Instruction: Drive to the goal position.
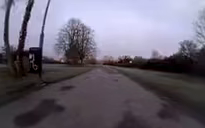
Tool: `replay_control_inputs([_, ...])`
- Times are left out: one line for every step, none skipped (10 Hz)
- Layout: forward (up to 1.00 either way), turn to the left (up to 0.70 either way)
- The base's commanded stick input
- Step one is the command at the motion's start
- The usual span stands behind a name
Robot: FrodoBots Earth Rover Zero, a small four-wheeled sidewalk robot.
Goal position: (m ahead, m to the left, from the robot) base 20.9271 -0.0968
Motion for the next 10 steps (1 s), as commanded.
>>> replay_control_inputs([0.85, 0.00])
replay_control_inputs([0.85, 0.00])
replay_control_inputs([0.85, 0.00])
replay_control_inputs([0.85, 0.00])
replay_control_inputs([0.85, 0.00])
replay_control_inputs([0.85, 0.00])
replay_control_inputs([0.85, 0.00])
replay_control_inputs([0.85, 0.00])
replay_control_inputs([0.85, 0.00])
replay_control_inputs([0.85, 0.00])
